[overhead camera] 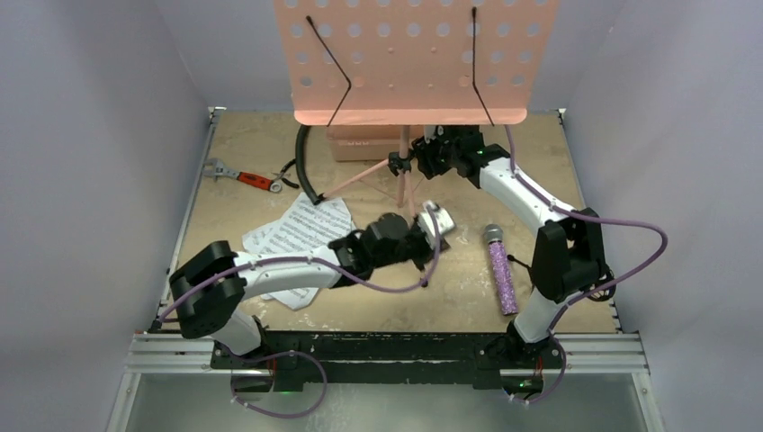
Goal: Set up the instrument practice props
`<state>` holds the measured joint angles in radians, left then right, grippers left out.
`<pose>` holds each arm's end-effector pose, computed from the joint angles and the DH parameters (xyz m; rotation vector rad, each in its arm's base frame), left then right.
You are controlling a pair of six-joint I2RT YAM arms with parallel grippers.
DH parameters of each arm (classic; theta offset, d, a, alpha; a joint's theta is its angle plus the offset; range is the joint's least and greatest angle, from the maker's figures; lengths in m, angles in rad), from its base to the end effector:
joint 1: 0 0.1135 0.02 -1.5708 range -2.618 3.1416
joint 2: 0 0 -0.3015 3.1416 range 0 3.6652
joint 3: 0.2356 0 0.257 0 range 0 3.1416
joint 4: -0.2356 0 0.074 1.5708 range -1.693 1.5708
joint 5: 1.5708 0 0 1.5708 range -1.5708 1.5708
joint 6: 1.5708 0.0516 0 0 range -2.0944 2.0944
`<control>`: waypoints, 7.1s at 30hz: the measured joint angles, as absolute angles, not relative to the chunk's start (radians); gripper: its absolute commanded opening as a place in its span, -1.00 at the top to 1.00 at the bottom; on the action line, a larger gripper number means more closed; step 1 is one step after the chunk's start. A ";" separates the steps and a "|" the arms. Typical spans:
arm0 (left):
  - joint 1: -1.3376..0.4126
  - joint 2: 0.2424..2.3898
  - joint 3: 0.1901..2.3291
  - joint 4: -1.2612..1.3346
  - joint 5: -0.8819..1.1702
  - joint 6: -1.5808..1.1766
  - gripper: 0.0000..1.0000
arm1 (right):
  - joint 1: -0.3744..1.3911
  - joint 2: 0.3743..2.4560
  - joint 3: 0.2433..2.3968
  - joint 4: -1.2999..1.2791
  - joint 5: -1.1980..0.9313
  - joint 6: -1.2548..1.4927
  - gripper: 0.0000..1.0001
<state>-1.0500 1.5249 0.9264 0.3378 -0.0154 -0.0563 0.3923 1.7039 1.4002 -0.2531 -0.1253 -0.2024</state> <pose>0.1837 -0.3186 0.2911 0.8958 1.6756 -0.7544 0.3881 0.1676 0.3287 -0.6954 2.0160 0.2453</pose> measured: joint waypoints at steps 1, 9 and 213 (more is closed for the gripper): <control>-1.093 1.547 0.942 0.346 0.042 -0.052 1.00 | 0.400 1.716 1.410 -0.234 -0.139 -0.202 -0.03; -1.174 1.604 0.962 0.352 0.202 -0.032 1.00 | 0.439 1.748 1.444 -0.191 -0.200 -0.202 -0.04; -0.830 1.908 1.322 -0.765 -0.321 -0.697 1.00 | 0.522 1.138 0.898 -0.077 0.103 0.437 -0.96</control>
<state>-0.8299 1.9083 1.3216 -0.7654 -0.3214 -0.6968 0.5220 1.1378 0.8978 -0.0772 0.1028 0.4374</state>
